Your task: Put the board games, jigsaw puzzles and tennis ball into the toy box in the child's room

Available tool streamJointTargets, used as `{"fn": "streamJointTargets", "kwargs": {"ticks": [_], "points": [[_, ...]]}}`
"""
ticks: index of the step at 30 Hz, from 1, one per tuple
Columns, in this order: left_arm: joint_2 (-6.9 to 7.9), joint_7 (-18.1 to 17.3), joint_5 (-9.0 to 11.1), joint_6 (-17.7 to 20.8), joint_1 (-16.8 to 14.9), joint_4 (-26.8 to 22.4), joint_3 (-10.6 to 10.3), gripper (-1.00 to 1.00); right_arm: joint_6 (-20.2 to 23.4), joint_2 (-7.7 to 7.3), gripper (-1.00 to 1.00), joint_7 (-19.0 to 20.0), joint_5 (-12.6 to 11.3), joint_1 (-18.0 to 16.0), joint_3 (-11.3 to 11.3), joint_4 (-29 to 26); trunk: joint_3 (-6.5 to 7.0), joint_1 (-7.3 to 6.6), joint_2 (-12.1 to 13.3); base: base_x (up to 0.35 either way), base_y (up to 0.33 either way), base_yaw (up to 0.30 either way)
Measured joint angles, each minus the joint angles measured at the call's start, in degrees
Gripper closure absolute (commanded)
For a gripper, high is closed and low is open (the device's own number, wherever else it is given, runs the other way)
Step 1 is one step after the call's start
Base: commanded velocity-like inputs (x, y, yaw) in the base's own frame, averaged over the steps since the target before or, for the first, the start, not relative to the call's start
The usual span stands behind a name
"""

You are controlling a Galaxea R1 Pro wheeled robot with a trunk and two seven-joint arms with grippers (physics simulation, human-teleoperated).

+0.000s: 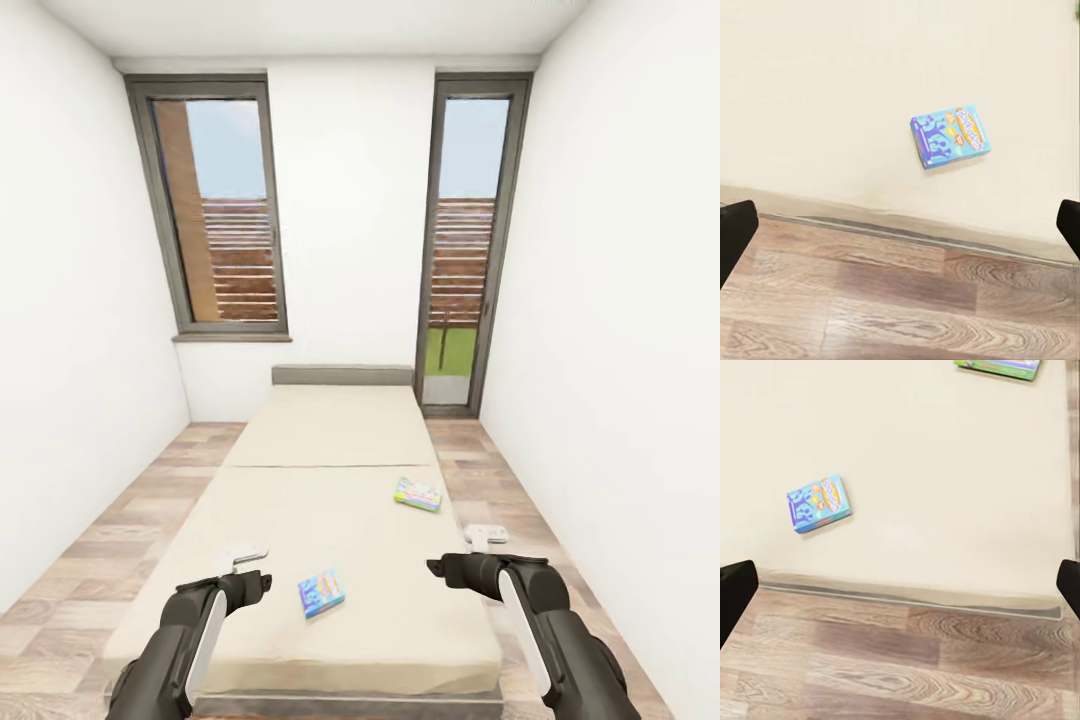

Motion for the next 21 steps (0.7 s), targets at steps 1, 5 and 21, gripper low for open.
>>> {"fn": "streamJointTargets", "kwargs": {"ticks": [1,5,21], "points": [[0.02,0.0,0.0,0.0,0.0,0.0,0.0,-1.0,0.0,0.02,-1.0,0.0,0.0,0.0,0.0,0.0,0.0,0.0,0.0,0.2,-0.002,-0.259],[0.03,-0.1,0.0,0.0,0.0,0.0,0.0,-1.0,0.0,0.08,-1.0,0.0,0.3,0.0,0.0,0.0,-0.01,0.0,0.0,0.194,-0.001,-0.152],[0.15,0.2,0.1,0.0,0.0,0.0,0.0,-1.0,-0.1,0.19,-1.0,0.0,0.5,0.0,0.0,0.0,-0.01,0.0,0.0,0.208,0.109,-0.012]]}}
